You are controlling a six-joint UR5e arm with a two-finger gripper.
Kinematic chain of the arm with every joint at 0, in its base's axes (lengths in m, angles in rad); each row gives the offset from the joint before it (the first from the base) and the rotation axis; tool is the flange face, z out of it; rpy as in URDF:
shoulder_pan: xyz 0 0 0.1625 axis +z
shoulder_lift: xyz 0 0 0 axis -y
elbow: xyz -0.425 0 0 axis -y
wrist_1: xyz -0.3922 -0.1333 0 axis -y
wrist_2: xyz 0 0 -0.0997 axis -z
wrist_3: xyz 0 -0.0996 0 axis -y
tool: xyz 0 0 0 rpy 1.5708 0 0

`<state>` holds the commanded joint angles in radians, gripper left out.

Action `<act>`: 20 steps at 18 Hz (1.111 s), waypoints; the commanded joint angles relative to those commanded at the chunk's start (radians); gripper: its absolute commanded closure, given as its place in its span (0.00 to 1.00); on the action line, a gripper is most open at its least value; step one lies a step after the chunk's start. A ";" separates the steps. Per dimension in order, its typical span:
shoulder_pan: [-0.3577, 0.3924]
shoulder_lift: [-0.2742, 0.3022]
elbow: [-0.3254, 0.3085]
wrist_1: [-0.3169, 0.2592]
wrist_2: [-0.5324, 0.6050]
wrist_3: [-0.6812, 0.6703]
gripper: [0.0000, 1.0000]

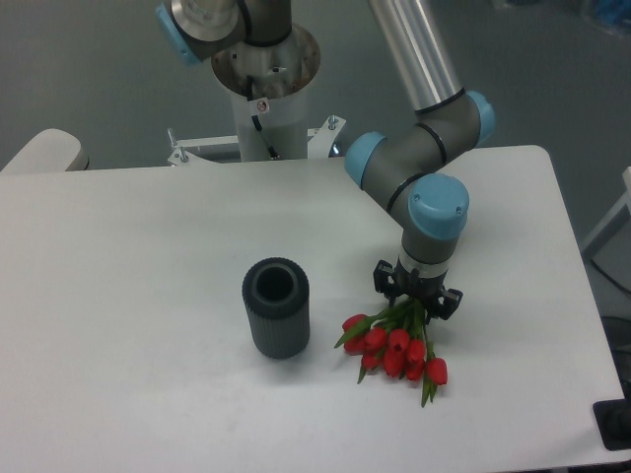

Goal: Pick up the flowers from the table
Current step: 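Lower the gripper onto the tulip stems below the flower heads, then lift the gripped tulips up off the table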

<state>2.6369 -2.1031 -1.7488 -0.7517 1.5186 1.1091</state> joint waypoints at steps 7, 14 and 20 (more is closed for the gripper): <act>-0.002 0.014 0.040 -0.003 -0.003 0.006 0.69; -0.002 0.074 0.150 -0.066 -0.156 0.006 0.69; -0.026 0.106 0.258 -0.109 -0.309 -0.008 0.69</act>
<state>2.6109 -1.9973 -1.4912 -0.8605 1.2092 1.1014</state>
